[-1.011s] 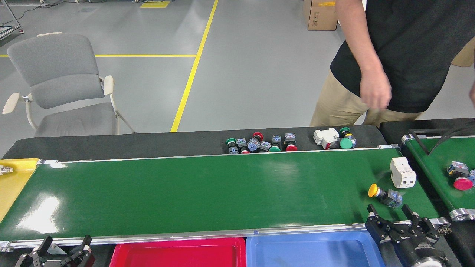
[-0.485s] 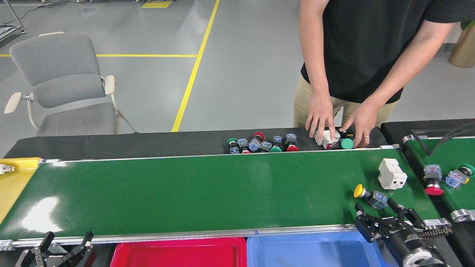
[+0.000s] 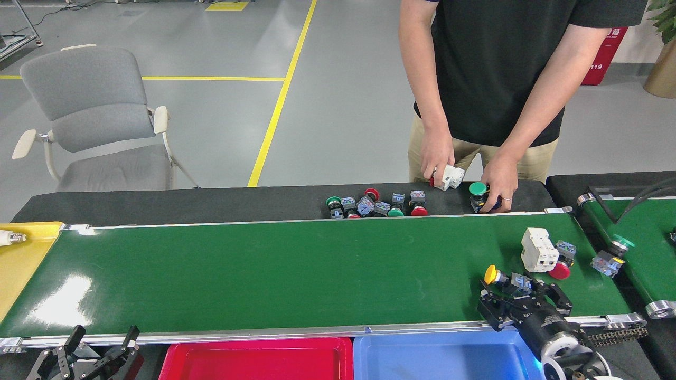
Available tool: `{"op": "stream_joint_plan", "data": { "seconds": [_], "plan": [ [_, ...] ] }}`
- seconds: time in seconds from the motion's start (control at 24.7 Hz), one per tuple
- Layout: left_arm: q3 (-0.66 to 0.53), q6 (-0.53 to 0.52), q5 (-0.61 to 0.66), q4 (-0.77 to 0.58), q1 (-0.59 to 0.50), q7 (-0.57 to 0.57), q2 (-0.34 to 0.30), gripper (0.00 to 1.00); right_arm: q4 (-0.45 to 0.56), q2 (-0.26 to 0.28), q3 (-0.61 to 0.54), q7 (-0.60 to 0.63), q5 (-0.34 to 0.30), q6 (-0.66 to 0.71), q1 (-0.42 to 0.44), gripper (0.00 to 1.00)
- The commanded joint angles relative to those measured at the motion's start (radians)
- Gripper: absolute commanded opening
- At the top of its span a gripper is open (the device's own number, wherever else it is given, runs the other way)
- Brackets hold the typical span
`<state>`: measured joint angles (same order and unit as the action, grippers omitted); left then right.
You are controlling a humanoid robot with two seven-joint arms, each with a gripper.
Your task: Pick switch part from conveyor to tray
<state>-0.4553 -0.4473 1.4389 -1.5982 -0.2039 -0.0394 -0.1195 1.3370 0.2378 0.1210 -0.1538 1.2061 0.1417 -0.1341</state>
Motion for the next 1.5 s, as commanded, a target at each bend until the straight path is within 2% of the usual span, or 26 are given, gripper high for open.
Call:
{"op": "stream_joint_plan", "data": {
  "seconds": [0.0,0.12,0.2,0.24,0.53,0.73,0.85,0.89,0.93,0.97,1.01,1.09,1.29,1.38,1.46],
  "plan": [
    [-0.002,-0.001,0.000,-0.008,0.008,0.003,-0.012,1.00,0.010,0.008,0.005,0.017,0.000,-0.005,-0.016,0.36],
    [-0.002,-0.001,-0.005,-0.011,0.001,0.004,-0.012,1.00,0.017,0.003,0.005,0.022,-0.002,-0.005,-0.018,0.14],
    [-0.002,-0.001,-0.006,-0.013,0.001,0.004,-0.009,1.00,0.033,0.003,0.006,0.023,0.000,-0.004,-0.015,0.04],
    [-0.002,-0.001,-0.006,-0.011,0.001,0.004,-0.009,1.00,0.044,0.005,0.006,0.023,0.000,-0.002,-0.010,0.02],
    [-0.006,-0.001,-0.003,-0.017,0.005,0.004,-0.005,1.00,0.212,0.001,0.083,0.020,0.000,0.085,0.047,0.02],
    [-0.011,0.001,-0.003,-0.011,0.006,0.004,-0.006,1.00,0.314,-0.017,0.324,0.019,0.036,0.111,0.050,0.02],
    [-0.017,0.002,-0.006,-0.009,0.006,0.004,-0.009,1.00,0.323,-0.051,0.445,0.023,0.081,0.185,0.051,0.02],
    [-0.017,0.004,-0.008,-0.009,0.006,0.006,-0.009,1.00,0.320,-0.066,0.485,0.026,0.089,0.213,0.056,0.12],
    [-0.017,0.006,-0.008,-0.008,0.008,0.010,-0.009,1.00,0.315,-0.077,0.519,0.033,0.092,0.217,0.064,0.37],
    [-0.017,0.009,-0.009,-0.006,0.008,0.013,-0.009,1.00,0.315,-0.089,0.543,0.036,0.092,0.219,0.074,0.79],
    [-0.019,0.012,-0.009,-0.006,0.009,0.015,-0.009,1.00,0.315,-0.100,0.549,0.036,0.092,0.223,0.082,0.91],
    [-0.017,0.012,-0.009,-0.008,0.009,0.015,-0.011,1.00,0.315,-0.126,0.555,0.036,0.092,0.226,0.093,0.99],
    [-0.016,0.006,-0.009,-0.016,0.008,0.015,-0.011,1.00,0.330,-0.137,0.536,0.036,0.089,0.210,0.120,0.99],
    [-0.019,0.006,-0.009,-0.017,0.000,0.015,-0.008,1.00,0.370,-0.135,0.428,0.051,0.089,0.114,0.149,0.98],
    [-0.019,0.006,-0.009,-0.017,0.000,0.015,-0.008,1.00,0.416,-0.137,0.301,0.072,0.089,-0.014,0.214,0.98]
  ]
}}
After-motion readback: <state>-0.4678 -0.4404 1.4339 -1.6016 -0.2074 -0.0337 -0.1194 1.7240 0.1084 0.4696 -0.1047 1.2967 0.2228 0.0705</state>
